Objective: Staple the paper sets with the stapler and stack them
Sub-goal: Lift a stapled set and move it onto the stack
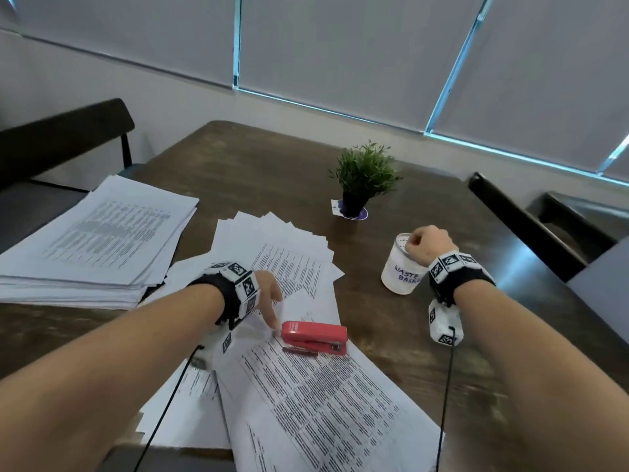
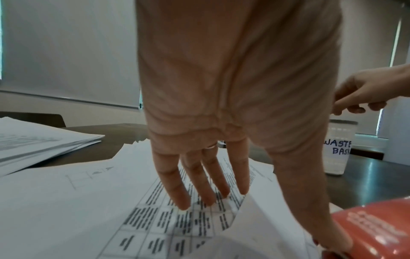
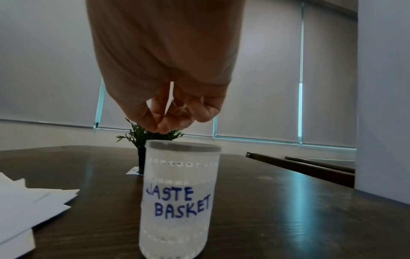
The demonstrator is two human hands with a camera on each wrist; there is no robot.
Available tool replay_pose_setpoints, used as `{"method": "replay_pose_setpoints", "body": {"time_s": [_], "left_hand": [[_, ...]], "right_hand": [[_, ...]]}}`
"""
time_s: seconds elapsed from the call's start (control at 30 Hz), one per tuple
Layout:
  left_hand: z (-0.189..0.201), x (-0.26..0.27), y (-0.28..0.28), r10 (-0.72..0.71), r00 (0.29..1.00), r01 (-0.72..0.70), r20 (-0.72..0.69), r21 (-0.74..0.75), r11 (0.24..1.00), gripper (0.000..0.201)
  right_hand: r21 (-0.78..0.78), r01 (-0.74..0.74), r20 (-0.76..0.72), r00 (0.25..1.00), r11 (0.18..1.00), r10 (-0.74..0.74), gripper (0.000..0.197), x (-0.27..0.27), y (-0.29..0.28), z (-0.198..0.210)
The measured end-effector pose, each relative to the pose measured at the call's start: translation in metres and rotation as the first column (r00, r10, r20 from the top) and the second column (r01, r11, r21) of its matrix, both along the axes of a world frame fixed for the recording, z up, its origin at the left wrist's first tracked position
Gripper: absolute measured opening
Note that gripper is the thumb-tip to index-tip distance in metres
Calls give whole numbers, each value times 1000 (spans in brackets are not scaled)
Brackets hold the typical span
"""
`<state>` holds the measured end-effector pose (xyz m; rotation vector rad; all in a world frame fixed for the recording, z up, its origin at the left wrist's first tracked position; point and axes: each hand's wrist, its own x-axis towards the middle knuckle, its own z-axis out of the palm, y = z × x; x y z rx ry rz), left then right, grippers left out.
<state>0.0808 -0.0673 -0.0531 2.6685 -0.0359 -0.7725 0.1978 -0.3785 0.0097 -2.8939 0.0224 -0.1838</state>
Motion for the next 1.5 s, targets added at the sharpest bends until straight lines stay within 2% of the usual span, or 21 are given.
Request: {"method": "replay_pose_setpoints", "body": {"time_s": [0.1, 0.23, 0.3, 0.43, 0.5, 0.53, 0.6, 0.7, 0.8, 0.87, 0.93, 1.1, 1.27, 1.33, 1.4, 1.5], "left_hand": [[-9, -1, 10, 22, 999, -20, 29, -76, 997, 69], [-19, -9, 9, 71, 993, -59, 96, -124, 990, 74], [-20, -15, 6, 68, 993, -55, 99, -127, 990, 77], [-20, -32, 0, 69, 990, -65, 121, -39, 997, 80], [-22, -41, -2, 63, 988, -66, 139, 13, 998, 65], [-23, -48, -2, 55, 987, -62, 154, 41, 997, 58], [-25, -58, -2, 41, 982, -60, 186, 97, 993, 60], [-21, -72, -3, 52, 975, -84, 215, 145, 986, 55], [-30, -73, -2, 40, 967, -98, 251, 222, 970, 74], [-37, -79, -5, 16, 954, -98, 301, 260, 961, 96], [-32, -92, -14, 2, 961, -59, 275, 201, 978, 99], [-25, -111, -32, -19, 974, -9, 224, 121, 993, 86], [-29, -112, -58, -91, 972, 73, 219, 92, 993, 79], [-34, -109, -63, -81, 964, 52, 252, 117, 992, 63], [-42, -106, -64, -63, 952, 25, 298, 129, 991, 47], [-49, -103, -64, -43, 934, -11, 355, 149, 989, 37]], "right_hand": [[31, 96, 157, 982, 995, -100, 19, 7, -11, -6], [-73, 123, 146, 983, 990, -111, 30, 6, -10, -23], [-103, 143, 212, 970, 984, -118, 34, -3, -5, -28], [-75, 31, 318, 948, 997, -5, 35, -36, 17, -32], [-61, -98, 352, 929, 993, 113, 31, -57, 38, -34], [-51, -182, 319, 929, 982, 188, 28, -68, 50, -34], [-2, -358, 128, 926, 934, 355, 25, -89, 78, -34], [19, -514, -218, 835, 858, 505, 35, -120, 114, -37], [-102, -556, -375, 790, 825, 486, 52, -139, 131, -50], [-215, -558, -432, 790, 801, 435, 52, -145, 131, -57], [-273, -560, -456, 791, 782, 407, 46, -149, 125, -61], [-348, -533, -448, 817, 772, 362, 38, -162, 105, -66], [-269, -464, -400, 851, 844, 340, 35, -184, 100, -81], [-264, -466, -384, 854, 844, 352, 34, -193, 101, -82], [-272, -471, -376, 855, 839, 358, 42, -200, 104, -83], [-257, -448, -365, 866, 856, 343, 50, -201, 106, -91]]}}
